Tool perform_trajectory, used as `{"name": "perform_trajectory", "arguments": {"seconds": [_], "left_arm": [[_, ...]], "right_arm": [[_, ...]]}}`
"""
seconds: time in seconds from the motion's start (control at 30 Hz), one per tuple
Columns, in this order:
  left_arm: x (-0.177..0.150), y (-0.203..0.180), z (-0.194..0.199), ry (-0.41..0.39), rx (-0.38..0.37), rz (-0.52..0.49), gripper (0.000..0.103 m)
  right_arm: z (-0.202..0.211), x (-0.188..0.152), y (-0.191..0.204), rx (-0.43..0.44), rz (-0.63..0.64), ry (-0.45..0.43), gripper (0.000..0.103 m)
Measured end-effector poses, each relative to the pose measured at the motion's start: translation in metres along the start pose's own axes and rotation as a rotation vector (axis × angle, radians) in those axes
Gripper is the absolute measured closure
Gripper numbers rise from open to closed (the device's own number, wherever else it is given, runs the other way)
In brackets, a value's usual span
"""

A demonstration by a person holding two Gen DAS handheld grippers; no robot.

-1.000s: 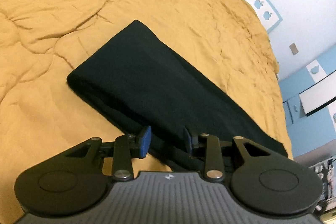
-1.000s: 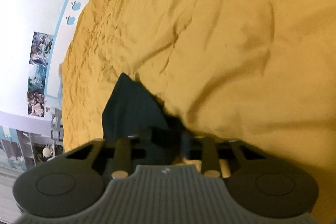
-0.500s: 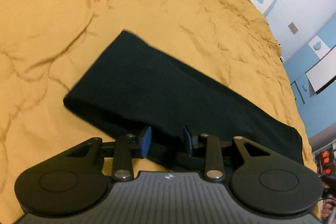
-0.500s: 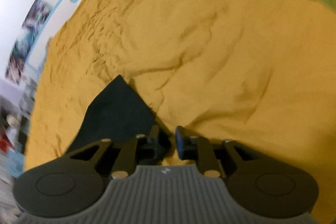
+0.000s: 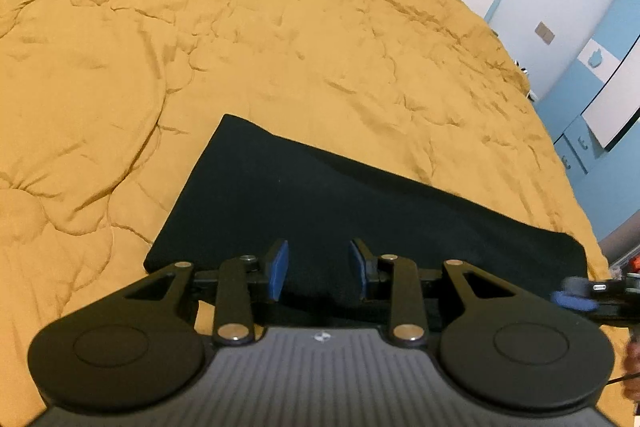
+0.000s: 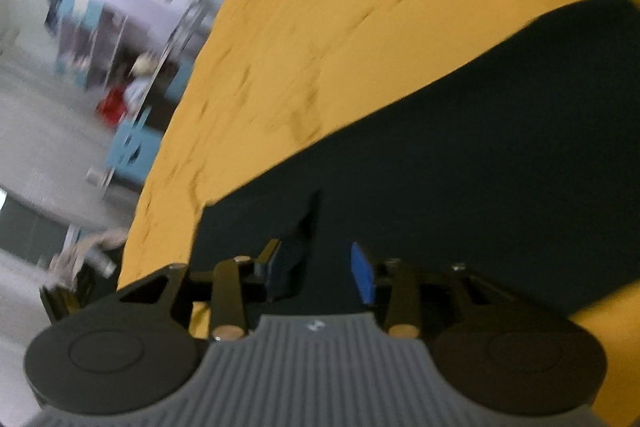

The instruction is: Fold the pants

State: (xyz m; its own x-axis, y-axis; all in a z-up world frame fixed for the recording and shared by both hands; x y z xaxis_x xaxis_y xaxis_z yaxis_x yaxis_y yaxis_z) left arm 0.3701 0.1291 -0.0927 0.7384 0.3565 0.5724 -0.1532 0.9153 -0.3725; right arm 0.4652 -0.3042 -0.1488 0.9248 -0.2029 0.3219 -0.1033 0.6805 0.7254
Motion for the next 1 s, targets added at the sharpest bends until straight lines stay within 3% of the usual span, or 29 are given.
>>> {"name": "perform_trajectory", "arguments": {"seconds": [0.1, 0.27, 0.47, 0.53, 0.6, 0.67, 0.8, 1.0], "left_arm": [[0.002, 0.003, 0.0, -0.006, -0.015, 0.002, 0.066], [0.002, 0.012, 0.003, -0.013, -0.038, 0.01, 0.066], [0.0, 0.022, 0.0, -0.022, -0.046, 0.032, 0.066], [0.0, 0.026, 0.0, -0.025, -0.05, 0.045, 0.066], [0.001, 0.028, 0.002, -0.031, -0.046, 0.051, 0.066], [0.002, 0.03, 0.006, -0.04, -0.042, 0.054, 0.066], [0.005, 0.037, 0.021, -0.078, -0.024, 0.066, 0.066], [0.01, 0.042, 0.042, -0.12, -0.004, 0.083, 0.066]], "right_arm": [[-0.046, -0.002, 0.013, 0.009, -0.022, 0.072, 0.067], [-0.093, 0.005, 0.008, -0.077, -0.03, 0.112, 0.066], [-0.119, 0.006, -0.002, -0.012, -0.111, 0.125, 0.066], [-0.125, 0.005, -0.002, 0.004, -0.117, 0.118, 0.071], [-0.128, 0.005, -0.002, 0.009, -0.126, 0.108, 0.086], [-0.127, 0.006, 0.0, 0.008, -0.138, 0.097, 0.1], [-0.101, 0.015, 0.036, 0.039, -0.055, 0.049, 0.102], [-0.035, 0.058, 0.132, 0.059, 0.154, -0.019, 0.103]]}}
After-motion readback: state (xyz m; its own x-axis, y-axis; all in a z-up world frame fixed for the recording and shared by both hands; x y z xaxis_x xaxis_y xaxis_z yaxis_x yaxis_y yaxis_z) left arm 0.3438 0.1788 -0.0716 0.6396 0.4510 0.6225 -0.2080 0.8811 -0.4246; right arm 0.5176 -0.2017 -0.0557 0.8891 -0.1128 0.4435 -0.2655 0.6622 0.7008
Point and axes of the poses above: each gripper's, at about its wrist camera, not at the fingertips, and z roughly against the way its jaws point, y to its left, x to its top, the point moved 3 cm from there along -z, roughly the way its jaws point, and after that the axes turned 2 degrees about z, right-handed, at the moved point
